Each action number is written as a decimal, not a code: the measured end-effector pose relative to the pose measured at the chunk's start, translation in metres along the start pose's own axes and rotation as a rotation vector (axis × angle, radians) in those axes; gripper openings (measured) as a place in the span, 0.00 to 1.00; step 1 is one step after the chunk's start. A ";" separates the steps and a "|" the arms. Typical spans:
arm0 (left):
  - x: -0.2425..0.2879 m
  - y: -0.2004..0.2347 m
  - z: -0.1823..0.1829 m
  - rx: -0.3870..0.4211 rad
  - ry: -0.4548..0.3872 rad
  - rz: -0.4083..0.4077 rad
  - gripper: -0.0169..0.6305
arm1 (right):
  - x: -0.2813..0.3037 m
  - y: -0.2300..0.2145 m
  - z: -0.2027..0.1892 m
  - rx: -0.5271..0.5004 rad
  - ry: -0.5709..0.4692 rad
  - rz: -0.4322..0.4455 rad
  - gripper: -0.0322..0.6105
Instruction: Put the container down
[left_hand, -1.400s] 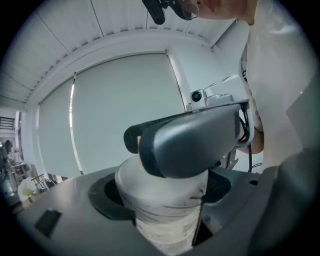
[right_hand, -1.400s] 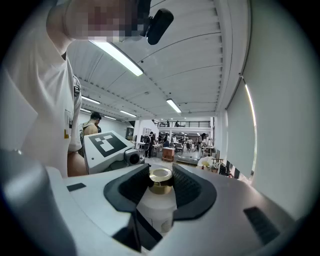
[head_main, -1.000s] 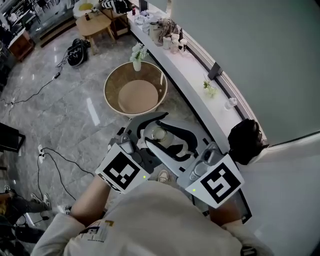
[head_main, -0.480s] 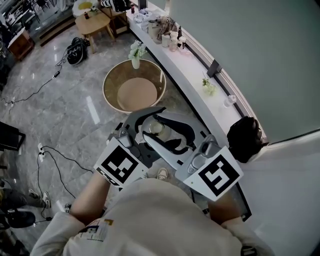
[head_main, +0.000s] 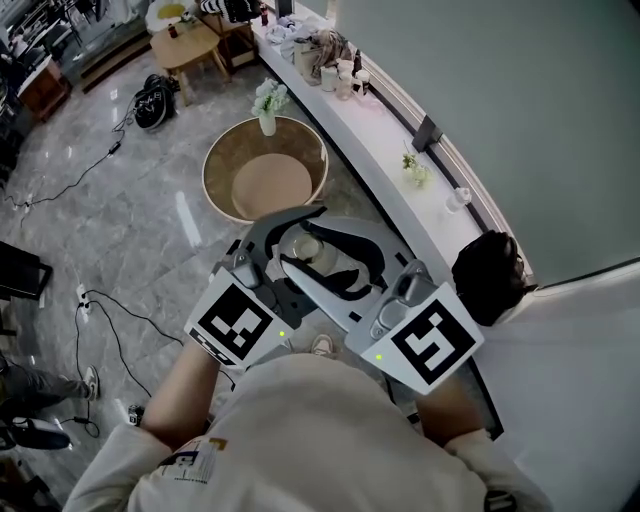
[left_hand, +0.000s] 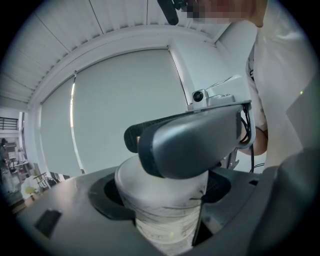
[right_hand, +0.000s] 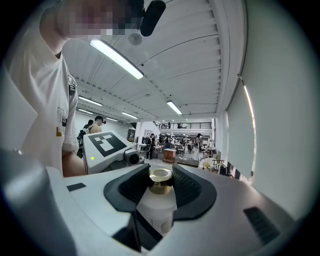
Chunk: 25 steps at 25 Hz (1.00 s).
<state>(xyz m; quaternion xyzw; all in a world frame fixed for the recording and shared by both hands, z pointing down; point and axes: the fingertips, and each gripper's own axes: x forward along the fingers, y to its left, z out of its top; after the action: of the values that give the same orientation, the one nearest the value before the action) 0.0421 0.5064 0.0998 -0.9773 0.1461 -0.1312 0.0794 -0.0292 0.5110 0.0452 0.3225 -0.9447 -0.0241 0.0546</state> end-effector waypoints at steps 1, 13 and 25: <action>0.003 -0.002 0.000 0.005 -0.001 0.004 0.57 | -0.004 -0.001 -0.002 -0.002 -0.001 0.003 0.27; 0.028 -0.005 -0.002 0.010 0.012 0.030 0.57 | -0.019 -0.016 -0.011 -0.016 -0.026 0.032 0.27; 0.045 0.051 -0.028 0.027 0.011 0.033 0.57 | 0.024 -0.059 -0.028 -0.024 -0.023 0.024 0.27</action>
<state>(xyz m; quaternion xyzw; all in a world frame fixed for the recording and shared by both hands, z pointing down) 0.0621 0.4413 0.1272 -0.9729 0.1609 -0.1372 0.0937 -0.0095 0.4494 0.0707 0.3103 -0.9486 -0.0384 0.0479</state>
